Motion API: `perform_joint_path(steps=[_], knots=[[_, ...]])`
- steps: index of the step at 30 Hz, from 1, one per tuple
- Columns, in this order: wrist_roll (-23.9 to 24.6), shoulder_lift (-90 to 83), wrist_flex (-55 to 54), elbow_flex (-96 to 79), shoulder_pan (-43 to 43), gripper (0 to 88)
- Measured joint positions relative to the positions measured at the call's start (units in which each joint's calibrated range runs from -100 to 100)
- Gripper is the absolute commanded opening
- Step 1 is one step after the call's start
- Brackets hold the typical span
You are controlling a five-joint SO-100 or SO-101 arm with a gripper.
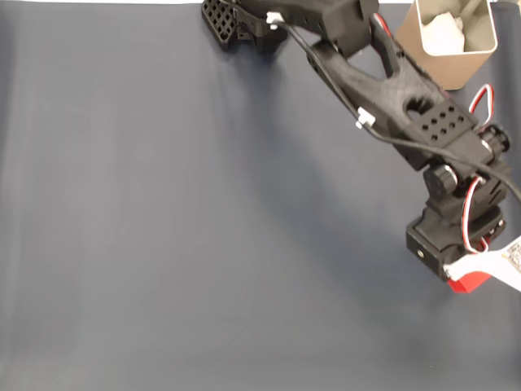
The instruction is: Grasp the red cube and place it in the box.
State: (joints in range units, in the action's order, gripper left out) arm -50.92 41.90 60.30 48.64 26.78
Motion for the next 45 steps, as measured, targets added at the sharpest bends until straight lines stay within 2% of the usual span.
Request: perform_joint_path(steps=[16, 30, 45], knots=[[-1.32, -29.87, 0.40, -30.38, 2.97, 1.4], [-3.03, -55.75, 2.07, -56.42, 10.24, 1.0], [-3.47, -66.61, 9.47, -62.12, 20.10, 0.7]])
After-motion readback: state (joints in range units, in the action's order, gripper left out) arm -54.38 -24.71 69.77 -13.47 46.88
